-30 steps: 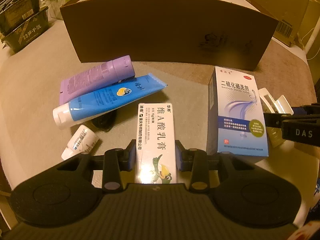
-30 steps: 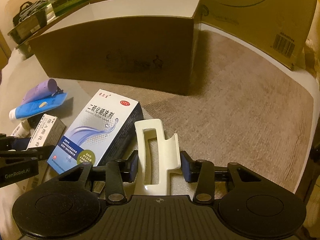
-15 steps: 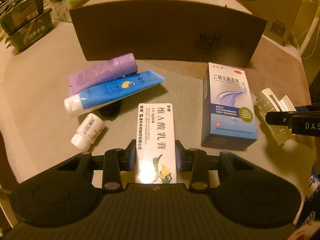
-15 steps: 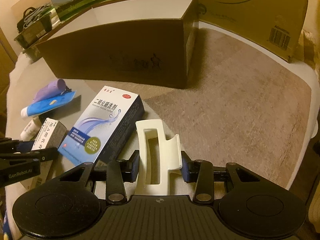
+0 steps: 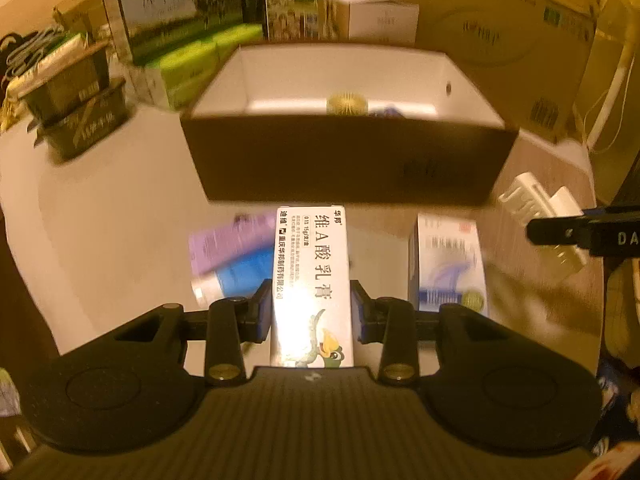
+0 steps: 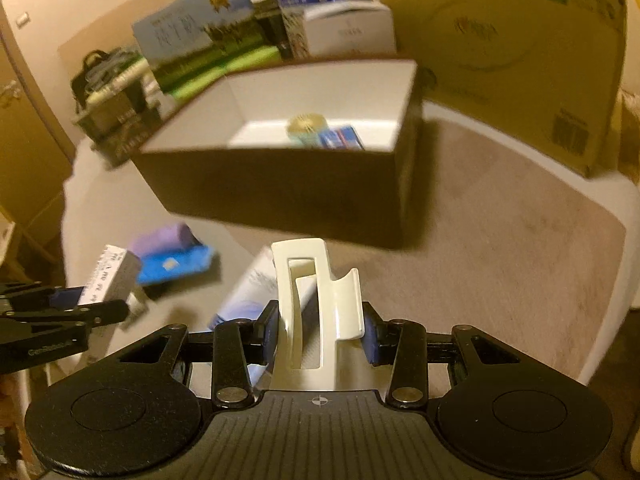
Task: Organize rigid objects
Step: 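Carry the ointment box and hair clip into the brown box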
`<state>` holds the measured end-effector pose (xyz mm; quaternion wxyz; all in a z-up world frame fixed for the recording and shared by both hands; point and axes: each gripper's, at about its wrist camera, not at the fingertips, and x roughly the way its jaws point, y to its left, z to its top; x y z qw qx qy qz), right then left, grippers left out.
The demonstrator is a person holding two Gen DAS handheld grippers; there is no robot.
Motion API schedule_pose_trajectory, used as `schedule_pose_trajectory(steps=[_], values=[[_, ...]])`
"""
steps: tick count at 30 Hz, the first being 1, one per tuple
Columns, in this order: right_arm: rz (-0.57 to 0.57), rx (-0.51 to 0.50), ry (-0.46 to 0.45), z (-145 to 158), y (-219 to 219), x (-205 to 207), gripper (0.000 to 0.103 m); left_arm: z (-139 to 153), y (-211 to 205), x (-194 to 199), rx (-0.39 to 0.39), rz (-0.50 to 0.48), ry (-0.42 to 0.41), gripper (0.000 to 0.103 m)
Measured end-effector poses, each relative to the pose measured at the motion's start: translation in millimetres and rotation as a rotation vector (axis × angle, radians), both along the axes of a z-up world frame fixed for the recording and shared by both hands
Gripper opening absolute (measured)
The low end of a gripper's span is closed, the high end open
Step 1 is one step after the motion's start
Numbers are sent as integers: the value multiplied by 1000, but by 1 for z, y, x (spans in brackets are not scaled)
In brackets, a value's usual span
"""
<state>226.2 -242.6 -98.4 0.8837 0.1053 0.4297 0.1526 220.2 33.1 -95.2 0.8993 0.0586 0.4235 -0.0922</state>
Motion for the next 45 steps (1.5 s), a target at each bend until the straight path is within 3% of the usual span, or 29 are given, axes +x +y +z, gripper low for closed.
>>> schedule_pose_trajectory(steps=[10, 20, 31, 39, 45], values=[[28, 89, -66, 37, 36, 61, 41, 45, -6, 66, -24, -23, -84, 35], [7, 81, -98, 52, 71, 144, 41, 68, -4, 155, -23, -21, -109, 35], [-72, 81, -14, 18, 94, 216, 41, 44, 0, 230, 2, -19, -77, 35], [-118, 125, 83, -22, 89, 244, 41, 1, 5, 258, 11, -15, -2, 35], [-133, 130, 123, -34, 89, 254, 41, -17, 9, 269, 17, -15, 27, 36]])
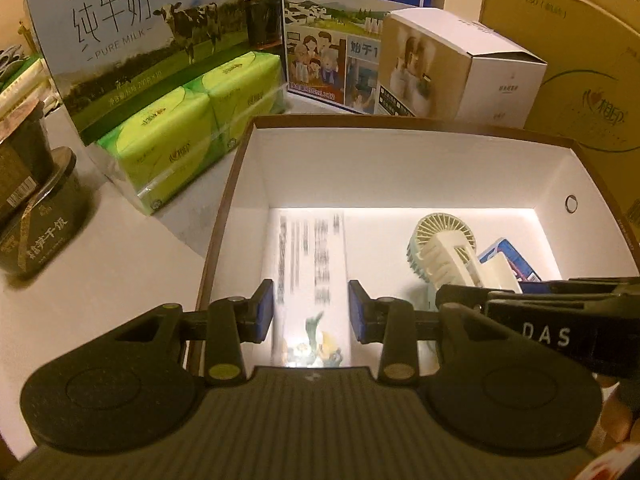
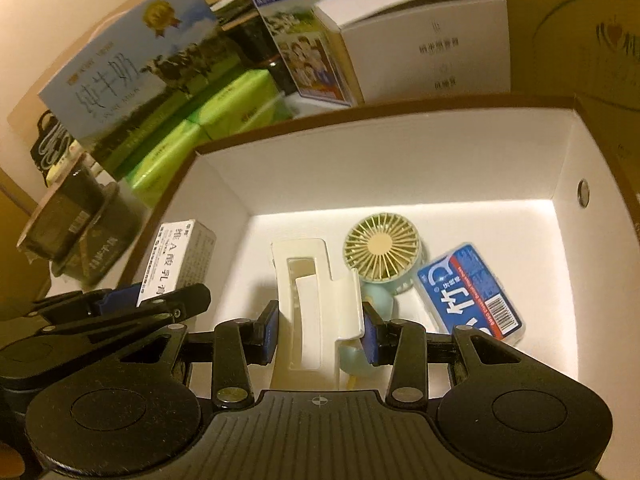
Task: Organize rigid objects
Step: 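Carry the ointment box and hair clip into the brown box, then open both tools and withdraw them from the box toward the remaining items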
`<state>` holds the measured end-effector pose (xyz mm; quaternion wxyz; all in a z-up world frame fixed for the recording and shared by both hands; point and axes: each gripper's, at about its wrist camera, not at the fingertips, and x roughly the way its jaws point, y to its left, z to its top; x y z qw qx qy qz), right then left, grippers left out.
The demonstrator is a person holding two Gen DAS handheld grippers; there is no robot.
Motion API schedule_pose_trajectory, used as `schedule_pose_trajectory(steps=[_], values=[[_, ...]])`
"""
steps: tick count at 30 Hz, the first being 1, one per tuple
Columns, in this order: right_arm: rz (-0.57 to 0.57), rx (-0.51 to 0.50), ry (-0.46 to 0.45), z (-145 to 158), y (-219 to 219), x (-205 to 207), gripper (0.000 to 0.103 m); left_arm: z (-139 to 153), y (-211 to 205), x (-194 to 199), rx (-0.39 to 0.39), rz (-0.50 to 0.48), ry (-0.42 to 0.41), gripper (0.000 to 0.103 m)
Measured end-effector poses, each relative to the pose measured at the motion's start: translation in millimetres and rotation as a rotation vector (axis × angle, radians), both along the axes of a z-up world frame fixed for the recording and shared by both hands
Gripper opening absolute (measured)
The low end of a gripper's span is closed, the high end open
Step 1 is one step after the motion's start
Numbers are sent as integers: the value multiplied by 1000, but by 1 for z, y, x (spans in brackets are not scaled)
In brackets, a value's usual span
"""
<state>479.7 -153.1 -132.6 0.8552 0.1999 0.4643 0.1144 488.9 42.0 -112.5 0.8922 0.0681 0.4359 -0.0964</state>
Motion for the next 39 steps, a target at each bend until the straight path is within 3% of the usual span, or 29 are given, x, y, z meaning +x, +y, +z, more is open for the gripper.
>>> schedule_pose_trajectory(steps=[3, 16, 17, 20, 24, 32, 39], values=[[-8, 3, 9, 0, -1, 2, 41, -1, 2, 1, -6, -1, -4, 44], [-8, 48, -6, 5, -1, 3, 41, 2, 11, -4, -15, 8, -1, 44], [-13, 57, -5, 5, -1, 3, 43, 3, 12, -5, -14, 6, -2, 44], [-22, 82, -34, 10, -5, 1, 63, 5, 13, -9, -12, 2, -7, 45], [-25, 90, -50, 19, -12, -2, 64, 12, 17, -18, -23, -5, -14, 47], [-29, 86, -79, 36, -32, -31, 65, 36, 28, -49, -52, -8, -51, 53], [4, 47, -166, 63, -46, -80, 66, 62, 33, -87, -95, -3, -81, 58]])
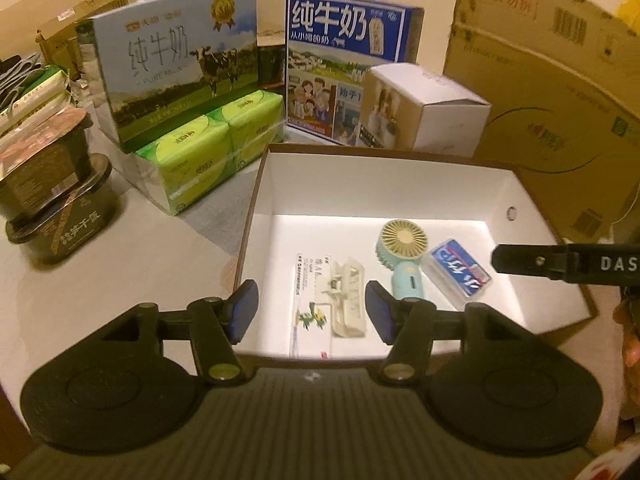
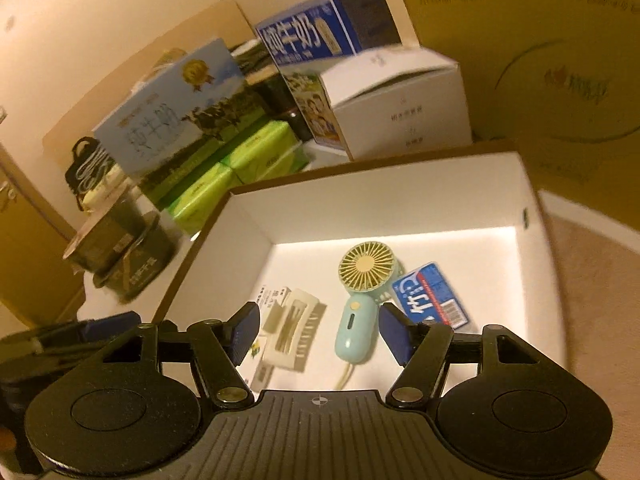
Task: Organize rigid objects
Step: 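Open both tools and withdraw them from the box toward the remaining items, then grasp the small white pill bottle with the left tool while the right tool grasps the blue-white medicine box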
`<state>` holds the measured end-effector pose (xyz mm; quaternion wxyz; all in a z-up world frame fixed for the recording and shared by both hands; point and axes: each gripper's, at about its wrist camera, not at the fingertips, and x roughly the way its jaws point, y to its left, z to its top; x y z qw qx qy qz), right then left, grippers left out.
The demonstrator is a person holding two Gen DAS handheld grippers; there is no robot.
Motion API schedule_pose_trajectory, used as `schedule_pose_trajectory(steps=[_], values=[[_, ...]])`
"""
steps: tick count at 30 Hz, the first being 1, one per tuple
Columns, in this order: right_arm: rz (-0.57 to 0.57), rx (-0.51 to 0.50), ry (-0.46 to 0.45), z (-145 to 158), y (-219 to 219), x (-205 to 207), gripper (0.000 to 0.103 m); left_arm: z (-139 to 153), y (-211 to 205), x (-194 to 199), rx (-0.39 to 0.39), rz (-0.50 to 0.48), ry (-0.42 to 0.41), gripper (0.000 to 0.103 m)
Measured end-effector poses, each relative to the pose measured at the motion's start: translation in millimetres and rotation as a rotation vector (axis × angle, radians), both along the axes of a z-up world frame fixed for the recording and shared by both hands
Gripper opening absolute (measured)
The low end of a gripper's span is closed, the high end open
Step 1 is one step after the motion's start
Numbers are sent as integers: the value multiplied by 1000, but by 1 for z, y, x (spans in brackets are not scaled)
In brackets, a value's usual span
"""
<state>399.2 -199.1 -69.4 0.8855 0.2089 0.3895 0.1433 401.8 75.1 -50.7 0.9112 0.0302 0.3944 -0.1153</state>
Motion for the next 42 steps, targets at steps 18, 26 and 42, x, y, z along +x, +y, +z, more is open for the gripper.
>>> schedule_pose_trajectory(steps=[18, 26, 42], values=[[6, 13, -31, 31, -33, -127, 71, 35, 11, -133, -25, 34, -37, 63], [31, -7, -13, 29, -33, -170, 71, 36, 1, -185, -17, 34, -31, 63], [74, -79, 96, -15, -18, -221, 72, 4, -9, -236, -44, 80, 41, 63]])
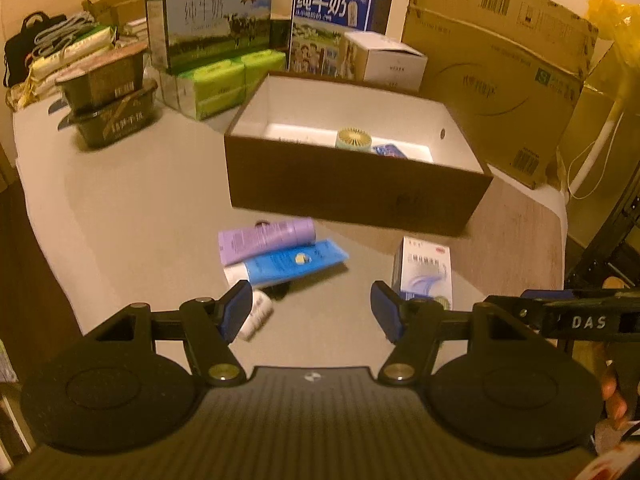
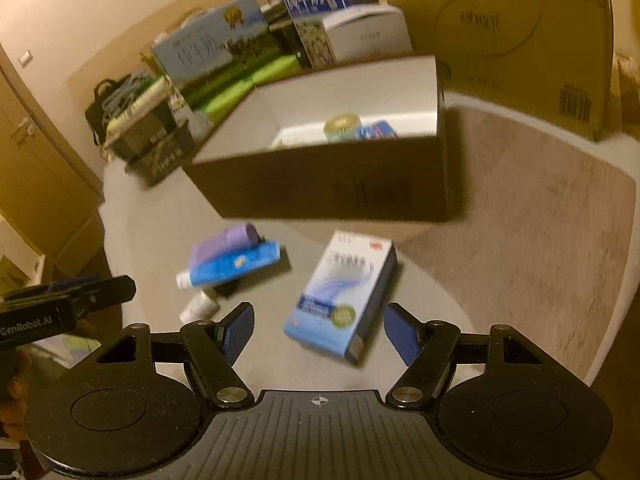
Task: Organize rigid objects
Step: 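Grasp the small white pill bottle with the left tool while the right tool grasps the blue-white medicine box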
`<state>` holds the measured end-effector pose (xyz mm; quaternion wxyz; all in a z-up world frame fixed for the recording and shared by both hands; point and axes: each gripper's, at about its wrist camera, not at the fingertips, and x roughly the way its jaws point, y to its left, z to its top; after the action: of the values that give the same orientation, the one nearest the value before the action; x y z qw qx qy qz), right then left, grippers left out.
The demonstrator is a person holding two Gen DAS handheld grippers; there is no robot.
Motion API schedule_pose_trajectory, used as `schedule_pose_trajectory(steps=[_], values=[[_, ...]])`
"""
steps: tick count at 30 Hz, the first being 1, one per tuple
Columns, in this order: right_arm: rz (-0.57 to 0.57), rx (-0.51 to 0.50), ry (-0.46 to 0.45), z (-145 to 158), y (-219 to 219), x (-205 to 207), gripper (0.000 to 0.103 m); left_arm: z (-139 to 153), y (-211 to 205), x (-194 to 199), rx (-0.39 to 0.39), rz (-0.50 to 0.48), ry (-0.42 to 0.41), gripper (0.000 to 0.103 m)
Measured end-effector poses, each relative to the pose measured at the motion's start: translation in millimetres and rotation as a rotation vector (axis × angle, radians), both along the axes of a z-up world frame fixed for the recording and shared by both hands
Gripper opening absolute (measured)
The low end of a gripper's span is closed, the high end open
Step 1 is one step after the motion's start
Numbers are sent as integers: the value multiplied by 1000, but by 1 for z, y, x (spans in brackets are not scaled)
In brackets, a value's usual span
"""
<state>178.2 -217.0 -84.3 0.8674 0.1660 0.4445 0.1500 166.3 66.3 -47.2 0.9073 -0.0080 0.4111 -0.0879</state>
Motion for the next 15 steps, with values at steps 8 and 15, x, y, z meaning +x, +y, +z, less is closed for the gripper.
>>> schedule_pose_trajectory(steps=[8, 15], values=[[9, -30, 48, -21, 4, -4, 72, -20, -1, -3, -11, 17, 26, 63], [29, -61, 73, -34, 12, -2, 72, -38, -2, 2, -1, 10, 30, 63]])
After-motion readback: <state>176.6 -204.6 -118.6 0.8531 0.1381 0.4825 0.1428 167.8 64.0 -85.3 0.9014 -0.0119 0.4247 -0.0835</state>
